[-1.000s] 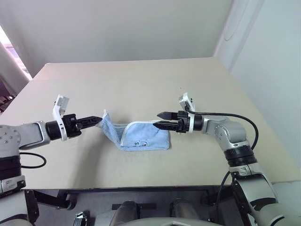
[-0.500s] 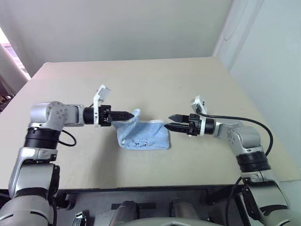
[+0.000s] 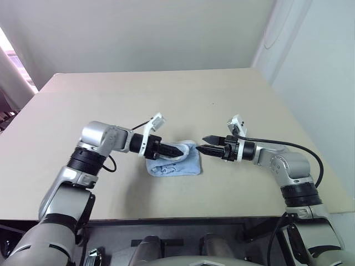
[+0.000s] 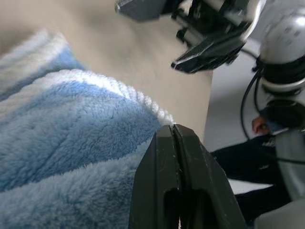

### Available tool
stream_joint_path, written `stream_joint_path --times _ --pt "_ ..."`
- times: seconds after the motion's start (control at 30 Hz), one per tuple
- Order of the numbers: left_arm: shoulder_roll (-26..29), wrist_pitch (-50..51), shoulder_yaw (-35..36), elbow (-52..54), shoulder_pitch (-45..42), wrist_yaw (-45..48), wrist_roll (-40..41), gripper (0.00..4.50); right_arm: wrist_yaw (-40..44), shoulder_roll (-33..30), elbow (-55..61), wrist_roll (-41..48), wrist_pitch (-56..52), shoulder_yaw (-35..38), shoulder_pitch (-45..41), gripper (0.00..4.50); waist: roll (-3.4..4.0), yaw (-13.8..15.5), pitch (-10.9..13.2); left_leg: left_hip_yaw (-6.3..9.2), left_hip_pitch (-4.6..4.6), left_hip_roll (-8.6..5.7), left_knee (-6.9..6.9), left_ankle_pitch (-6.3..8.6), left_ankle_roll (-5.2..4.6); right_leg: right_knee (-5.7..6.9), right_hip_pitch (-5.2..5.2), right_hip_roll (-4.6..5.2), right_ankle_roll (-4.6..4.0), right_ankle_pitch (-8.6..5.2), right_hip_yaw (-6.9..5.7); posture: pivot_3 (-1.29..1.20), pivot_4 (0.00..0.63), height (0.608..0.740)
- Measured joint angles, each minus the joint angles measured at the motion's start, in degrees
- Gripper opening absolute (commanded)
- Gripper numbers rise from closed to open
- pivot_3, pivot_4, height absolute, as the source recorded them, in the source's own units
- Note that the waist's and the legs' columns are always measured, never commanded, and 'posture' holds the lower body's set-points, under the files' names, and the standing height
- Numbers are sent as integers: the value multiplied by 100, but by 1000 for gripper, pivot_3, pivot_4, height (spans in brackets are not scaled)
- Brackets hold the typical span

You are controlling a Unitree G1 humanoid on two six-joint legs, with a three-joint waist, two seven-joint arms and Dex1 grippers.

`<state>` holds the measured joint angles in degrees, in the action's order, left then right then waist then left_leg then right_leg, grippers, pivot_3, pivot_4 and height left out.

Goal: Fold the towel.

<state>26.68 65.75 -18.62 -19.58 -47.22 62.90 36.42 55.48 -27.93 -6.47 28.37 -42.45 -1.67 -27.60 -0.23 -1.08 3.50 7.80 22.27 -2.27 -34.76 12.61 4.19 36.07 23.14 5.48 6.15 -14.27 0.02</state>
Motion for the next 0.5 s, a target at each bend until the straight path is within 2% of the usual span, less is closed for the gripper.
stream_joint_path --times 0.13,0.33,0.43,0.5 --pt "-368 -425 -264 -462 -5 70 -422 34 -56 -15 1 -4 3 0 13 3451 -1 -4 1 0 3 0 -30 0 -1 3 -8 -2 8 10 0 0 0 731" --pt "-625 -1187 -312 -929 -6 206 -977 34 -123 -20 1 -15 21 -3 76 3451 -2 9 2 -1 3 0 -39 0 -1 1 -13 -2 -1 10 1 0 0 731" --pt "-669 -1431 -303 -981 -6 328 -1133 603 -150 -20 1 -15 28 -2 95 3451 -3 6 2 0 3 0 -36 0 -1 1 -13 -2 13 18 1 0 0 731" --pt "-660 -1485 -289 -975 -6 477 -1155 1344 -165 -21 1 -16 32 -3 134 3451 -3 6 2 0 3 0 -36 0 -1 2 -13 -3 14 18 1 0 0 731"
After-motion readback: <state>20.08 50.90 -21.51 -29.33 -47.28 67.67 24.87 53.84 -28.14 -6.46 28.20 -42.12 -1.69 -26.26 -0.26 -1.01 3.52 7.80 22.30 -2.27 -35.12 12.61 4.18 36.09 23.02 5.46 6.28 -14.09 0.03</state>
